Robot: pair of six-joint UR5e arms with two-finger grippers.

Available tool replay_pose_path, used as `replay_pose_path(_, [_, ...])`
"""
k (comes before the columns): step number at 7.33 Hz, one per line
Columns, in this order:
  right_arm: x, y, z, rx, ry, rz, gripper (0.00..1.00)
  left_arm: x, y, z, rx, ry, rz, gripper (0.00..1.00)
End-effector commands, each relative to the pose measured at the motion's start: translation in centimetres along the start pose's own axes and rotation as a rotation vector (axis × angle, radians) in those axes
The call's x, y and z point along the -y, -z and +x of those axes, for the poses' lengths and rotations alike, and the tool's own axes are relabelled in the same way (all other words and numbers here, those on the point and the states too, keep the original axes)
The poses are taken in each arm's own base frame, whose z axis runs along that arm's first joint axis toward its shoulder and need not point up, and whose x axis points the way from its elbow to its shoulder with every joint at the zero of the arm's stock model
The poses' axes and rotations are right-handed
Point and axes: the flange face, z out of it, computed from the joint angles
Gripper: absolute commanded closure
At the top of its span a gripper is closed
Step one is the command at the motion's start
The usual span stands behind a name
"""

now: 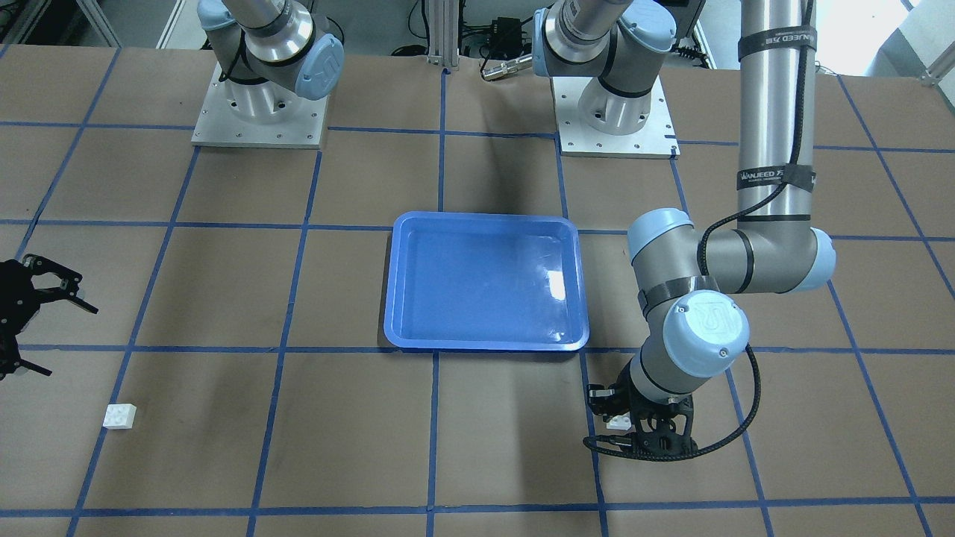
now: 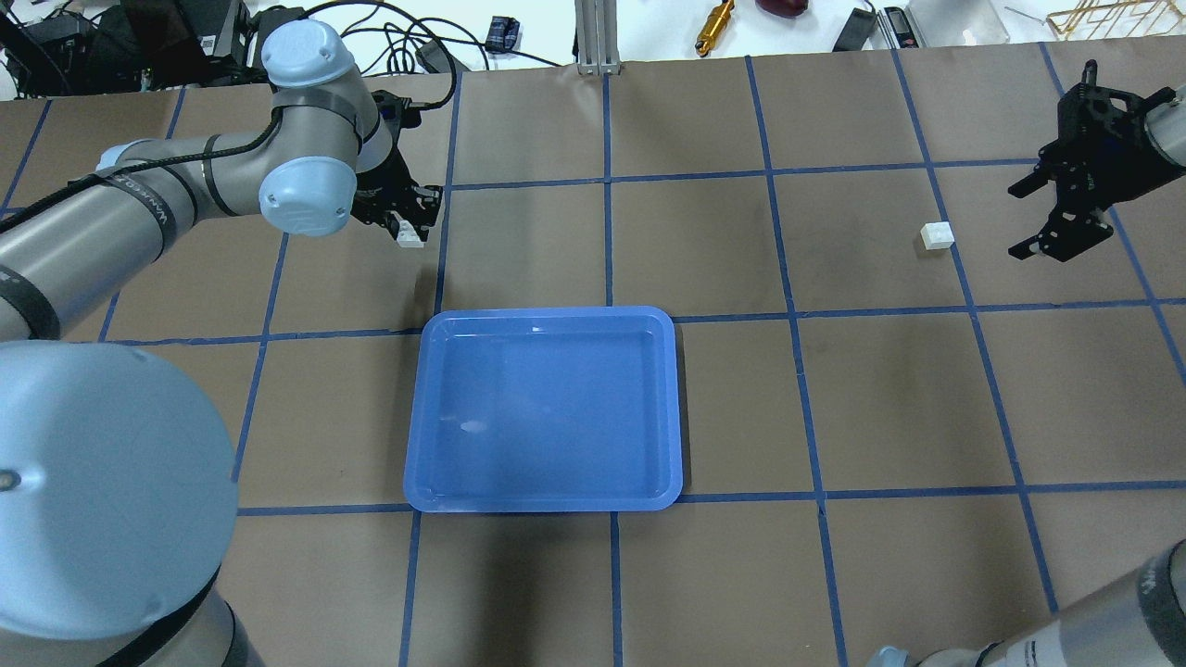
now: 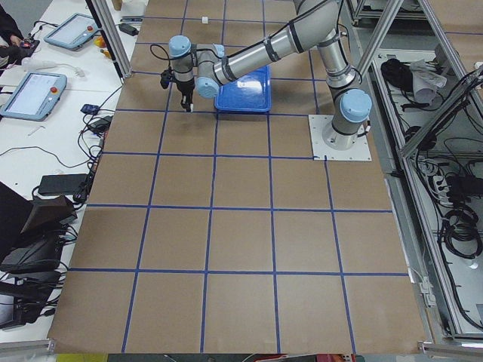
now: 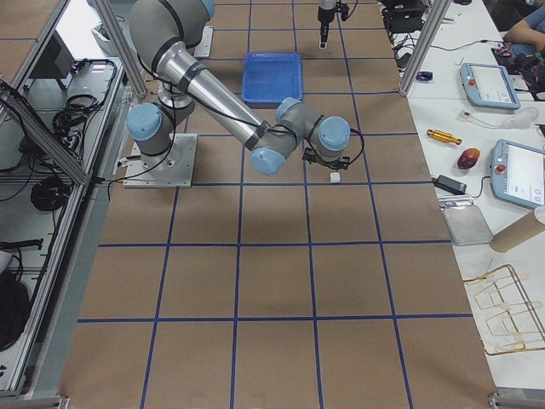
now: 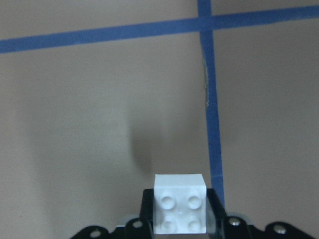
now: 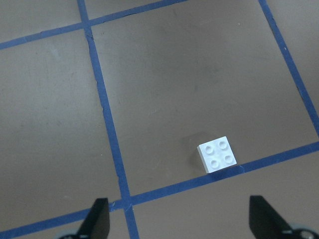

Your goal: Assemble white blocks and place on blue tray

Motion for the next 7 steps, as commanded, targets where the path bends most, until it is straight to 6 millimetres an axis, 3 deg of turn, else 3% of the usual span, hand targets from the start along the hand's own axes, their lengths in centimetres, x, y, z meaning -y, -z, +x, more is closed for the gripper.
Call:
replay_pose_path(1, [-1.7,-3.0,0.9,0.046,0.038,0.043,0.04,-3.6,4.1,4.7,-0.016,0.01,-0.05,1.0])
replay_pose_path(2, [-1.9,-3.8,2.5,0.012,0.035,0.107,0.01,-6.4,4.3,10.0,-0.003,0.014,-0.054,1.0])
replay_pose_path(3, [-2.4,-3.6,4.1,-0.001,0.04,0.105,0.01,-9.4,3.4,13.2,0.002,0.013,-0.083,1.0])
replay_pose_path(5, [-3.2,-4.2,5.1,0.002,0.057,0.09,0.0,-15.3,0.8,13.6,-0.002,0.026,-0.135,1.0])
replay_pose_path(7, [-3.0,-5.6,5.6,0.032,0.069,0.075,0.01,-19.0,-1.2,16.0,-0.015,0.047,-0.032,1.0])
